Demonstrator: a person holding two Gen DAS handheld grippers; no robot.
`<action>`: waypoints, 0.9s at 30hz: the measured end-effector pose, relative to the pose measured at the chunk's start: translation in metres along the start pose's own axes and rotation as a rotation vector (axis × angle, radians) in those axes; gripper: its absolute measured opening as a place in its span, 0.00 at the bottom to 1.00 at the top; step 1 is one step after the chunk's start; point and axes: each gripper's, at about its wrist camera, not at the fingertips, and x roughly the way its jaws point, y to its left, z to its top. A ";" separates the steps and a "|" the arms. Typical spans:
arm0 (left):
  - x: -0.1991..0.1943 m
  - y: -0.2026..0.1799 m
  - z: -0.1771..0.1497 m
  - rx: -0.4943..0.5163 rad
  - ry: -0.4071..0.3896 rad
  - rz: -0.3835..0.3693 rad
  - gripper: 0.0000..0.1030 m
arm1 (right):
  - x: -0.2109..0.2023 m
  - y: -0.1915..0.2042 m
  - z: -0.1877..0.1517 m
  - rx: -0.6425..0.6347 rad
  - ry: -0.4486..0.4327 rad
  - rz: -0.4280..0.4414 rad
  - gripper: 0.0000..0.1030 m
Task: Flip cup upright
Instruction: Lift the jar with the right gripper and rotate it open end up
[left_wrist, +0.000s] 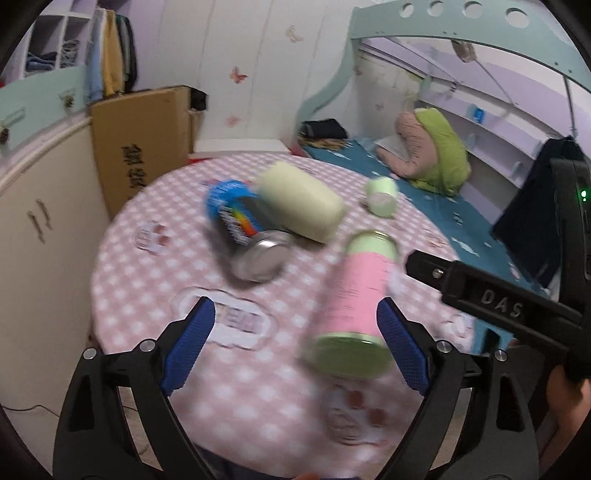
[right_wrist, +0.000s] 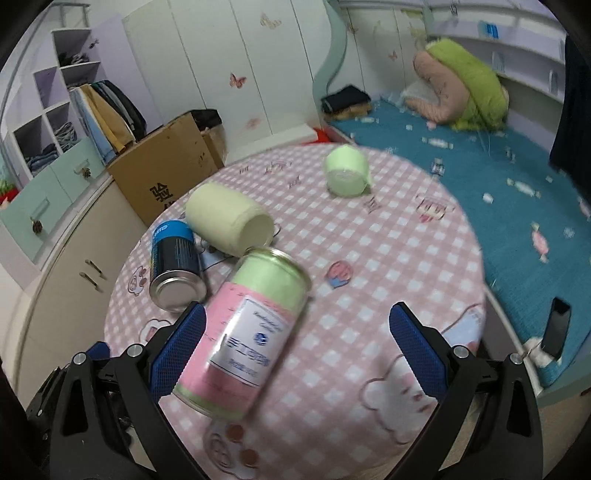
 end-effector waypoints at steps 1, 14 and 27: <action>0.000 0.006 0.001 -0.002 -0.004 0.016 0.87 | 0.005 0.001 0.000 0.015 0.013 0.016 0.93; 0.024 0.062 0.008 -0.061 0.029 0.084 0.87 | 0.060 0.005 0.004 0.121 0.155 0.094 0.92; 0.031 0.063 0.009 -0.084 0.047 0.075 0.87 | 0.037 0.027 0.007 -0.129 0.048 0.036 0.75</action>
